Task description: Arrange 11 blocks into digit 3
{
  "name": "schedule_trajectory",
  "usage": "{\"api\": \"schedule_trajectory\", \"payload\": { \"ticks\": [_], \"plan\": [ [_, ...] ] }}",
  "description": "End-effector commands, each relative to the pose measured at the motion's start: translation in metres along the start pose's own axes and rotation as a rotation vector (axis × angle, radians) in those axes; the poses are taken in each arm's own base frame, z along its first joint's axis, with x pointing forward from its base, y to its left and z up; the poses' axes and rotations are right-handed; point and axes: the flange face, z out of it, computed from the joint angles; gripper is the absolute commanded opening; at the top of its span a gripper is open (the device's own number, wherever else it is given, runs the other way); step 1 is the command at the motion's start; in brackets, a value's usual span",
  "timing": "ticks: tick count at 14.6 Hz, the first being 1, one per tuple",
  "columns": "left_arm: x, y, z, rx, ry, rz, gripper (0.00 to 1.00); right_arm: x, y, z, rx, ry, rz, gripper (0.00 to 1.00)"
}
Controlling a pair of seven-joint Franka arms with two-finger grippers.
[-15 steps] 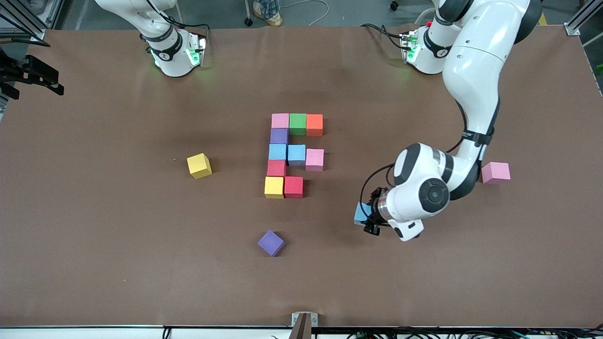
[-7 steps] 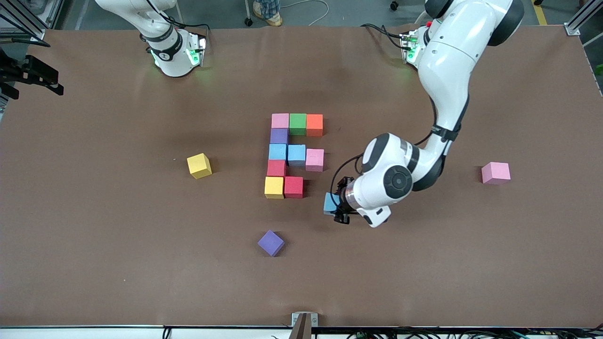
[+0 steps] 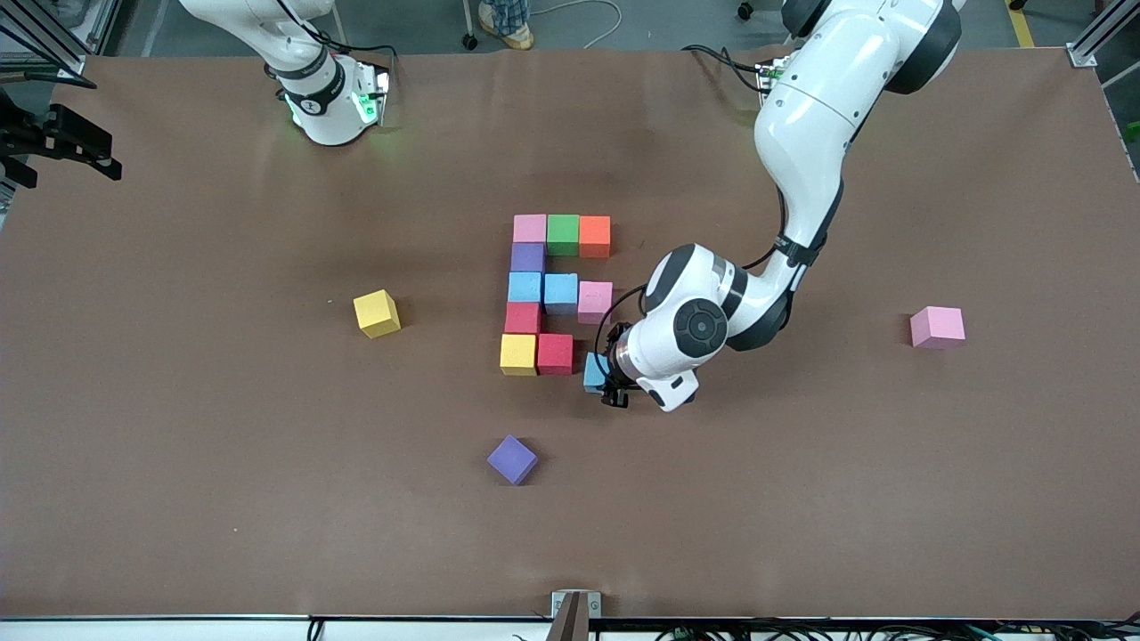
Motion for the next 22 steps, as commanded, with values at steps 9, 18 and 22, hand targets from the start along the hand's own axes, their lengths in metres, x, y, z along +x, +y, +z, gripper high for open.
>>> {"api": "schedule_trajectory", "payload": {
  "ticks": [9, 18, 22],
  "plan": [
    [0.000, -0.035, -0.002, -0.014, 0.019, -0.154, 0.26, -0.005, -0.002, 0.001, -0.015, -0.004, 0.000, 1.00],
    [0.001, -0.061, 0.005, -0.098, -0.004, -0.133, 0.27, -0.005, -0.001, 0.001, -0.015, -0.004, 0.001, 1.00],
    [-0.006, -0.062, 0.008, -0.108, -0.026, -0.140, 0.27, -0.005, -0.001, 0.001, -0.015, -0.004, 0.001, 1.00]
  ]
}}
